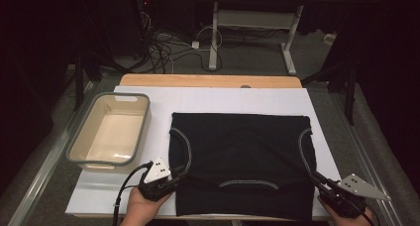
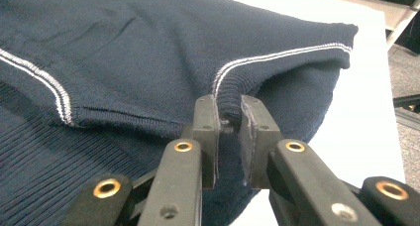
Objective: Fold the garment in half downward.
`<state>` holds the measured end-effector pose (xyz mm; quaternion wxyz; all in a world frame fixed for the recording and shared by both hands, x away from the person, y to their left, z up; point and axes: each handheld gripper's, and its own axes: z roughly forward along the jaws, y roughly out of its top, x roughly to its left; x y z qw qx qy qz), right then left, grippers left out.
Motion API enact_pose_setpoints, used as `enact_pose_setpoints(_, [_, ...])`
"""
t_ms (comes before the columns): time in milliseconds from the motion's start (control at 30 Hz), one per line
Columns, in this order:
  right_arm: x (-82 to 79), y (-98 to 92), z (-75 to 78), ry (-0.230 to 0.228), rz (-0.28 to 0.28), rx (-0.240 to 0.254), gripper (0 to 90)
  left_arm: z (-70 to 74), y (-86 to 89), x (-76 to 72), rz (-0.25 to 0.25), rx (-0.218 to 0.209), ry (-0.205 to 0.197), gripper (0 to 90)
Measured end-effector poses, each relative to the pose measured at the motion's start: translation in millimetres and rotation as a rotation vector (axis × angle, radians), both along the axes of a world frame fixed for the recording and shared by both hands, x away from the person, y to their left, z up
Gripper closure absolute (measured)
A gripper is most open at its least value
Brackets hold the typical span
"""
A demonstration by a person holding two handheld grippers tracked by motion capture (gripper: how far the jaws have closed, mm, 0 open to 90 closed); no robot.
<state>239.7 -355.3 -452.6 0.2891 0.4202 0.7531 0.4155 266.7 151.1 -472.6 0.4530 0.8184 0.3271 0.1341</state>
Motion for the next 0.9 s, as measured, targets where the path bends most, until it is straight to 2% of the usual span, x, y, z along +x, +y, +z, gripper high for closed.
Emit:
enact_pose_setpoints(300, [-17.3,-4.0,0.0,0.006,0.002,0.006,79.6,2.9,5.3,-19.8,-0.045,-0.042,0.033,74.2])
enact_pose_setpoints(400, [-23.1,-6.6,-1.3,0.010,0.008,0.016,79.6,-0.6,5.9,-24.9,-0.054,-0.013,0.039,74.1])
enact_pose_setpoints(667, [-32.4,-6.5,-15.2,0.059,0.007,0.003,79.2,-13.2,9.5,-28.4,-0.055,-0.014,0.095,73.5])
enact_pose_setpoints(733, [-31.1,-6.9,-21.2,0.091,0.001,0.011,75.0,-15.8,10.3,-25.8,-0.047,-0.028,0.121,70.3])
enact_pose_setpoints(767, [-30.3,-6.9,-22.6,0.096,-0.002,0.013,69.8,-15.3,10.3,-25.8,-0.041,-0.033,0.121,66.1])
enact_pose_setpoints(833, [-31.4,-5.7,-17.8,0.078,-0.006,0.034,58.9,-10.3,9.4,-27.3,-0.029,-0.038,0.100,56.2])
enact_pose_setpoints(900, [-34.5,-2.5,-7.7,0.041,0.002,0.069,54.6,-2.8,6.0,-30.5,-0.016,-0.051,0.058,49.2])
